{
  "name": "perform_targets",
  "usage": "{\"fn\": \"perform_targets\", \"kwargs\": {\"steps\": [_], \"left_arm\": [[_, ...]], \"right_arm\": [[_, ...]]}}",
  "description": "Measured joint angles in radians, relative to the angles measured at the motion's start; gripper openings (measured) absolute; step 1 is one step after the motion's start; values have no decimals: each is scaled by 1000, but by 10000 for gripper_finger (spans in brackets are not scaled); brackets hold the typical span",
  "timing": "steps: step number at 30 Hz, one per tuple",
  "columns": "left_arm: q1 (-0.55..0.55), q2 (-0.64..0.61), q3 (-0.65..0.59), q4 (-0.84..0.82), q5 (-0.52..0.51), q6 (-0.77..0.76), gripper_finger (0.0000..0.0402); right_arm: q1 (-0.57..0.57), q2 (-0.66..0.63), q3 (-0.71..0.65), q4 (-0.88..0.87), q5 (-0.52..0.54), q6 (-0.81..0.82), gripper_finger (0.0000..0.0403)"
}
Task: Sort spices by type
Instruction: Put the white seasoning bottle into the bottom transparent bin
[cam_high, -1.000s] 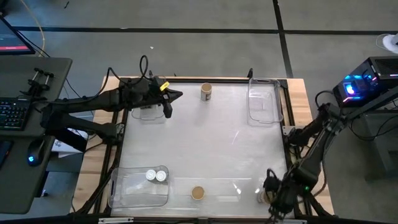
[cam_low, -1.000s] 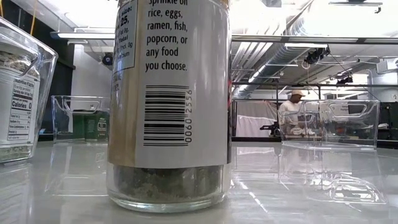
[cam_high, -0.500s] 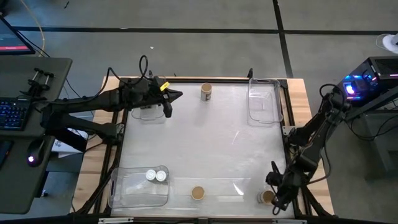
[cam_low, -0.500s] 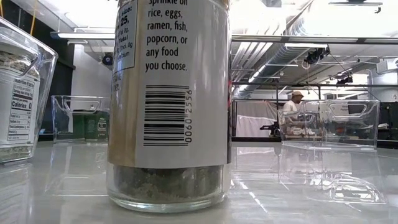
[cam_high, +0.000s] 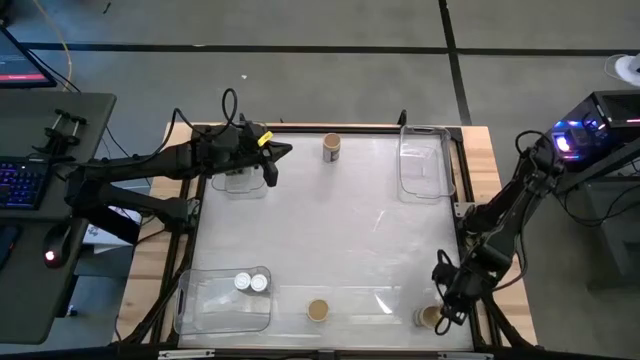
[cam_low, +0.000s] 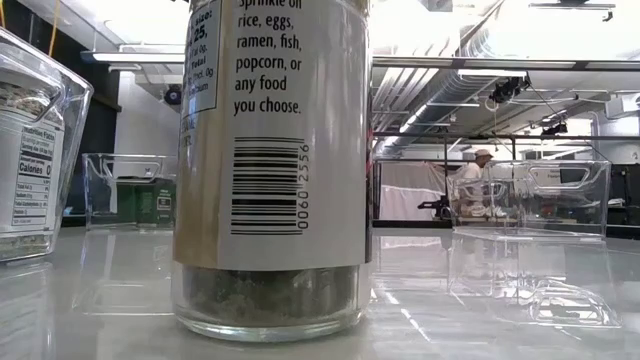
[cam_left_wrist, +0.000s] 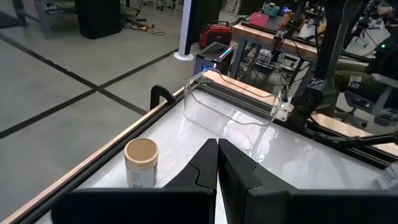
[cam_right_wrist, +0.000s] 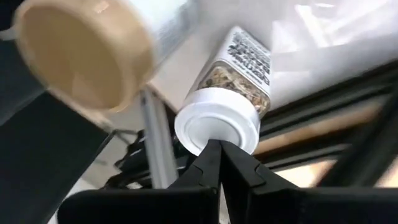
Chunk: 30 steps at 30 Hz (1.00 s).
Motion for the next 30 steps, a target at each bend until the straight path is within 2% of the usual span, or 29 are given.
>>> {"fn": "perform_targets", "kwargs": {"steps": [4, 8, 11, 16, 22, 27, 30], "left_arm": [[0, 0, 0, 0, 0, 8, 0], [0, 0, 0, 0, -8, 8, 0], [0, 0, 0, 0, -8, 8, 0], [0, 0, 0, 0, -8, 7, 0], [-19, 0, 0, 0, -10, -11, 0], [-97, 0, 0, 0, -10, 51, 0], [-157, 0, 0, 0, -10, 92, 0]], "right_arm": [[-34, -42, 0, -108, 77, -9, 0], [-99, -102, -2, -199, 266, -28, 0], [-175, -133, -6, -225, 376, -104, 0], [-356, -106, -4, -182, 395, -357, 0], [-590, -20, -3, 43, 424, -678, 0], [-775, 63, -5, 322, 453, -893, 0], [-871, 127, -6, 490, 416, -997, 0]]}}
